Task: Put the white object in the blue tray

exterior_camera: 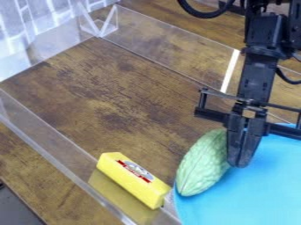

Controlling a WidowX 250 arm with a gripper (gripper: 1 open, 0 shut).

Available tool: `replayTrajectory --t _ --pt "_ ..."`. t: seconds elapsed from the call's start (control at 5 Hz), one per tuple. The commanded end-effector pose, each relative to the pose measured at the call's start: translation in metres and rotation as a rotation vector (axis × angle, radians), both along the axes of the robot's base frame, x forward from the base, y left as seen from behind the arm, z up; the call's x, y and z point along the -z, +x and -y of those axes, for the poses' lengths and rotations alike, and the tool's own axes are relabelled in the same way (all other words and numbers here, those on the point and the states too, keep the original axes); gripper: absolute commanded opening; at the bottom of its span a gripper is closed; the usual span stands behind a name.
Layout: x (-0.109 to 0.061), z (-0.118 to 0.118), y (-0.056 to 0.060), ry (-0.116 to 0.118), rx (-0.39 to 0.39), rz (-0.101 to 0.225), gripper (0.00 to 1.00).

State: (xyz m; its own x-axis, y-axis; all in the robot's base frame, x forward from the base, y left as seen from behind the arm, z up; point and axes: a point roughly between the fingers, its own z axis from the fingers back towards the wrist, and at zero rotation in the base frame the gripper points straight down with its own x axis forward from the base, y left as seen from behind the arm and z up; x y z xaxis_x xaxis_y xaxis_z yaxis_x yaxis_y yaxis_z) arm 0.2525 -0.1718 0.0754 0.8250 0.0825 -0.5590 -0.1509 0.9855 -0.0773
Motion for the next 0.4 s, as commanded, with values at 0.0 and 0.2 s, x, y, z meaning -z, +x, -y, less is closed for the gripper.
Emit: replayTrajectory --t 0.0,0.2 --pt "-0.0301 -0.0011 0.01 -0.043 -0.04 0.093 0.0" --pt "-0.0273 0.0025 0.0115 -0.044 -0.012 0.088 0.0"
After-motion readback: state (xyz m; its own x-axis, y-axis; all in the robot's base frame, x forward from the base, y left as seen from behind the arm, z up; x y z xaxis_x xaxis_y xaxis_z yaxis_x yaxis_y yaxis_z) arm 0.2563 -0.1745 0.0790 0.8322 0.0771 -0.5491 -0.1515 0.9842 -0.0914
